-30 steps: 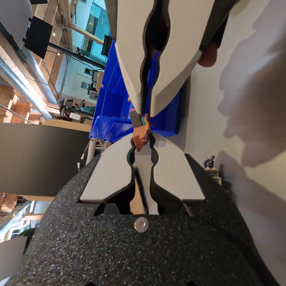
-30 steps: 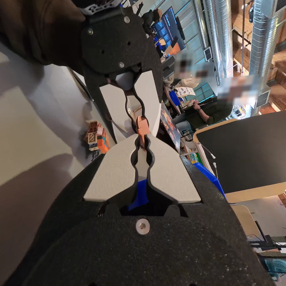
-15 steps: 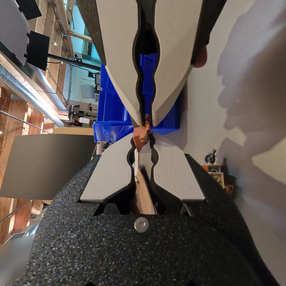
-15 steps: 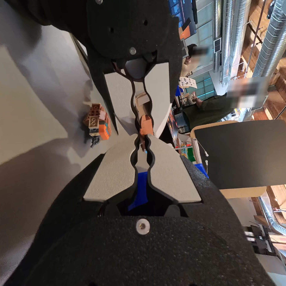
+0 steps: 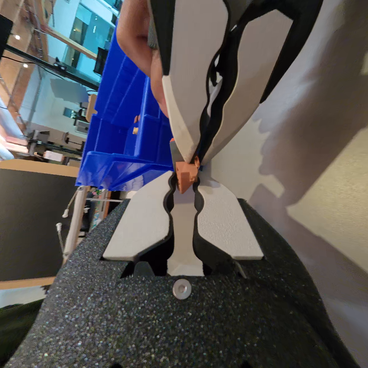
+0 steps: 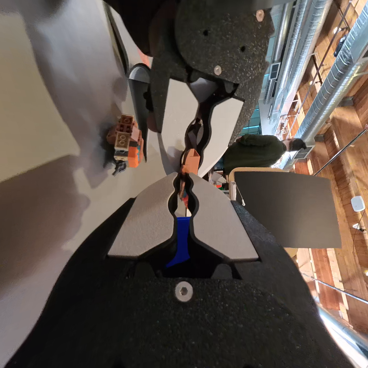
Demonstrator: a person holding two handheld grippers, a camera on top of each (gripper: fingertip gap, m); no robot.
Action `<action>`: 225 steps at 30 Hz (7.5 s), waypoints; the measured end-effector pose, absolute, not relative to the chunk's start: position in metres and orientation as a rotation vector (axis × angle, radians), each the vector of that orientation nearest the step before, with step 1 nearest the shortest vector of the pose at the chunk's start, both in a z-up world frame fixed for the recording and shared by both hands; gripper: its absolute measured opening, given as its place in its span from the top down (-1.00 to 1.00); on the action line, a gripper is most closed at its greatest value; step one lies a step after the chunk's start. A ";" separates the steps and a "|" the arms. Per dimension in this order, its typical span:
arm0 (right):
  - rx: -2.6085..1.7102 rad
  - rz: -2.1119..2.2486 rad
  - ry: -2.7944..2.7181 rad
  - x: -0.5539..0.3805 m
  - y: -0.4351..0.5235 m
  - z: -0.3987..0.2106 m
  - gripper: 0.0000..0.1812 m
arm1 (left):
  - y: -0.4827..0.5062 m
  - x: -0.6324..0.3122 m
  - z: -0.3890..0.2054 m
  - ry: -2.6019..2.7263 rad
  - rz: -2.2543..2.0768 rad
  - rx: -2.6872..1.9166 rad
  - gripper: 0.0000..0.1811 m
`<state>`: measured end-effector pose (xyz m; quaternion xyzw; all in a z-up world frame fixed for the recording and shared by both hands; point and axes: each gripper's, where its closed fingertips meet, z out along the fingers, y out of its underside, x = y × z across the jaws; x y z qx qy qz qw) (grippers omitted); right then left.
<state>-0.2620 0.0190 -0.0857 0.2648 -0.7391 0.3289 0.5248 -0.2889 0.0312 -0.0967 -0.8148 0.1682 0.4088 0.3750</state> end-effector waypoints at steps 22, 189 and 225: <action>0.796 0.763 -1.689 -0.245 0.020 -0.085 0.96 | 0.033 -0.271 -0.096 0.305 0.588 -2.035 0.82; -0.327 2.318 -2.179 -0.223 0.063 -0.058 0.74 | 0.065 -0.225 -0.046 0.450 0.883 -1.627 0.91; 0.198 1.779 -2.159 -0.201 0.062 -0.077 0.93 | 0.072 -0.204 -0.074 0.374 0.283 -1.762 0.91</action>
